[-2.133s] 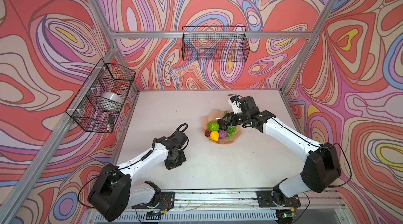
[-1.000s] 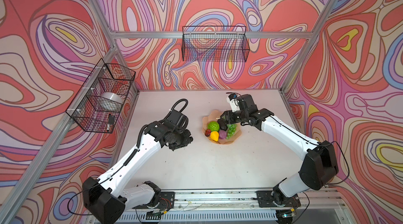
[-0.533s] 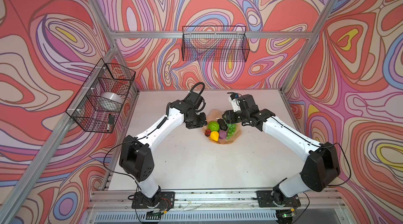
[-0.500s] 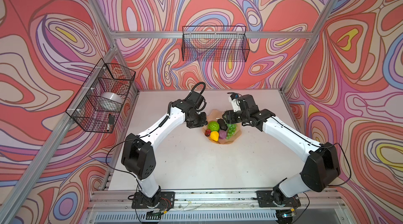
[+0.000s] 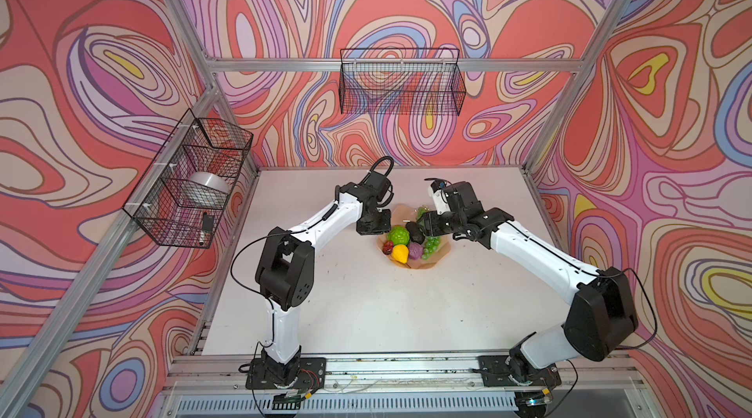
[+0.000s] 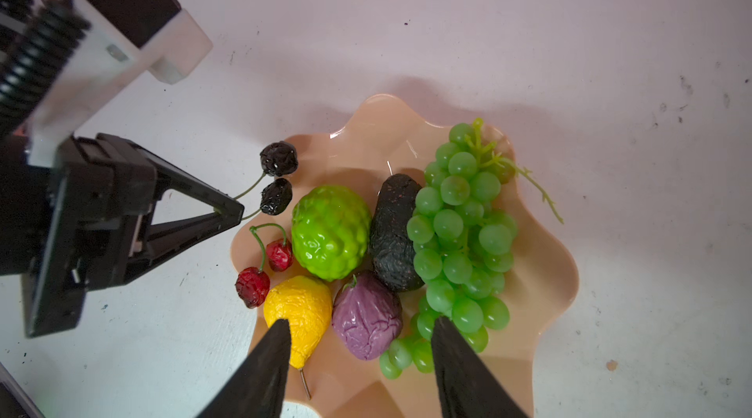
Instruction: Place and organize the fake fruits in the fruit bowl
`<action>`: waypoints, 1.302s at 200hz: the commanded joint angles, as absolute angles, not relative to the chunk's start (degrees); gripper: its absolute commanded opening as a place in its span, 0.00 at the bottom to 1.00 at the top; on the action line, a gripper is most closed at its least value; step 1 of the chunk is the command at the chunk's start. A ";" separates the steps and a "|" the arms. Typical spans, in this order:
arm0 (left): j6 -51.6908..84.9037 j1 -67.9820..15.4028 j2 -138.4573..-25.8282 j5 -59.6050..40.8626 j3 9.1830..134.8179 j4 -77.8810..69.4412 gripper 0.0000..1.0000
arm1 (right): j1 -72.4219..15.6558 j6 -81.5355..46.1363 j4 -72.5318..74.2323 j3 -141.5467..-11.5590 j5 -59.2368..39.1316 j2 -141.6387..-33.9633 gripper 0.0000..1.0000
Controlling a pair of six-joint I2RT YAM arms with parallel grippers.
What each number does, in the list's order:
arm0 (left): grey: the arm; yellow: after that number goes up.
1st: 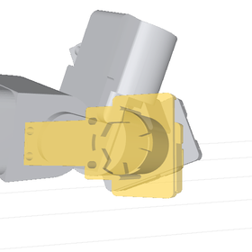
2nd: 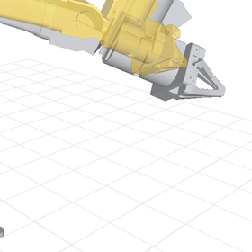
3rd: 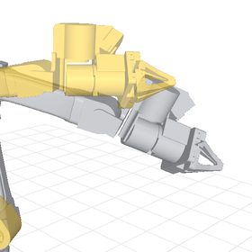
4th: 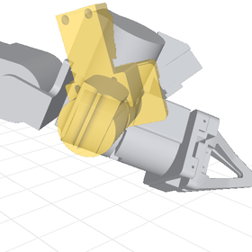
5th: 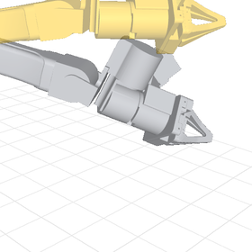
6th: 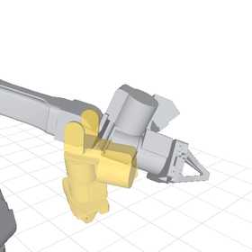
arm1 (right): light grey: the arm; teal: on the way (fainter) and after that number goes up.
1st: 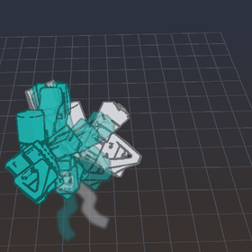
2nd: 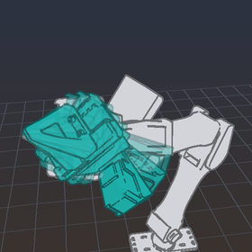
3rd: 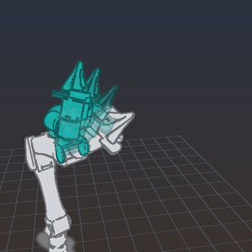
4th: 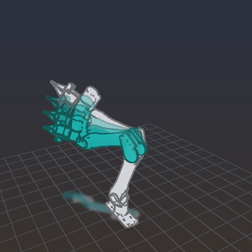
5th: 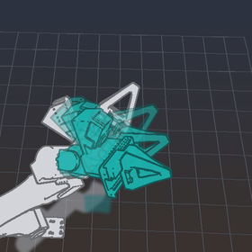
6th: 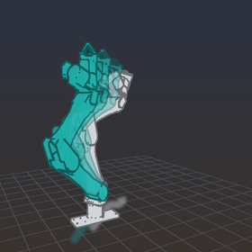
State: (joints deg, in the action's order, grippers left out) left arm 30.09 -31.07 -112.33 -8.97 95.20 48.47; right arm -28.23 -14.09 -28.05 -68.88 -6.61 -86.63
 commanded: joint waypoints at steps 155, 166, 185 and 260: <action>24.27 -31.29 -115.63 -9.41 97.38 48.70 0.26 | -28.60 -14.68 -28.10 -68.77 -6.23 -85.42 0.58; 24.04 -31.29 -114.74 -8.84 97.65 49.53 0.31 | -28.59 -14.51 -28.29 -69.07 -6.15 -85.29 0.58; 23.65 -31.33 -112.86 -7.78 97.50 50.68 0.40 | -28.57 -14.41 -28.28 -69.32 -5.95 -84.92 0.58; 23.75 -31.20 -104.29 -5.28 95.60 53.00 0.55 | -28.65 -13.73 -29.35 -70.99 -4.24 -82.50 0.59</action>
